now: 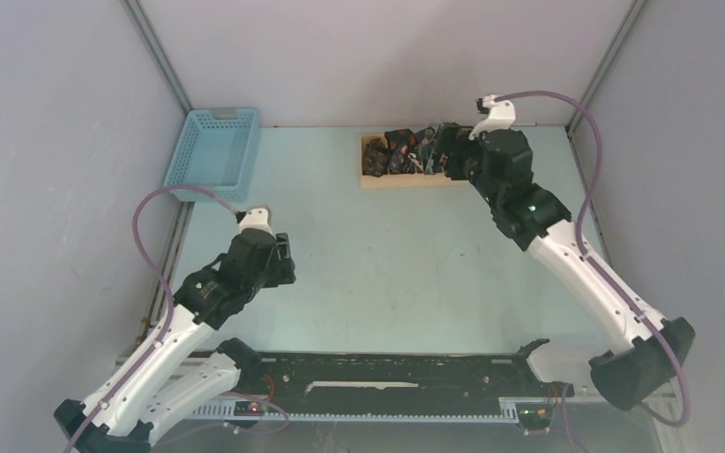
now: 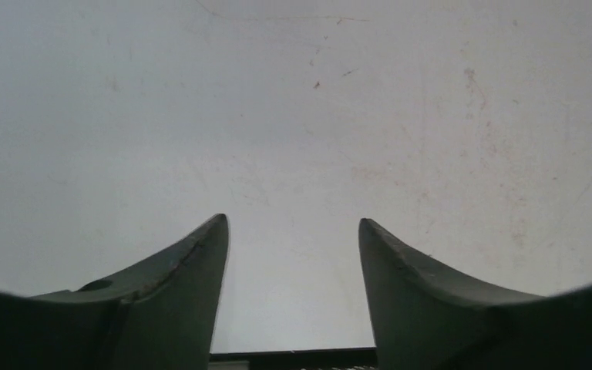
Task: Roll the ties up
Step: Reset both arms
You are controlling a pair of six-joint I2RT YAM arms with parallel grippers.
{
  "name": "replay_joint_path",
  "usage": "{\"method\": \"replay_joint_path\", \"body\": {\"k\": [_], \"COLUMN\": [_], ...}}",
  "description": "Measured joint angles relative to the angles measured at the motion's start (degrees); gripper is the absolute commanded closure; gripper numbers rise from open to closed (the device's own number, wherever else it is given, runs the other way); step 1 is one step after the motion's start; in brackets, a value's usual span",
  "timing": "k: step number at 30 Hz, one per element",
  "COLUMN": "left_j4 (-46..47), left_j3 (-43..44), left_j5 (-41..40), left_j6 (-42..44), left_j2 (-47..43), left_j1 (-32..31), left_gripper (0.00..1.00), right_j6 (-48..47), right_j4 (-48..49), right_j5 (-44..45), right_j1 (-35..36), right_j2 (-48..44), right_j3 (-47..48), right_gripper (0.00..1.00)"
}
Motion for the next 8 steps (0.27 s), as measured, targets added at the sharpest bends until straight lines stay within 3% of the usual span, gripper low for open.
{"method": "replay_joint_path", "body": {"k": [1,3,8], "left_j4": [0.11,0.24,0.31], "left_j3": [0.0,0.0,0.0], "left_j5": [-0.02,-0.13,-0.55], "left_j6": [0.07,0.33,0.15], "left_j2": [-0.26,-0.87,-2.8], "left_j1": [0.0,0.0,0.0], "left_gripper": [0.09,0.01,0.0], "right_j6": [0.02,0.11,0.11], "right_j4": [1.03,2.6,3.3], "right_j5": [0.0,-0.17,-1.84], "right_j1": [-0.22,-0.7,-0.94], "right_j2": [-1.75,-3.54,-3.08], "right_j3": [-1.53,-3.21,-4.81], "right_gripper": [0.0,0.0,0.0]}}
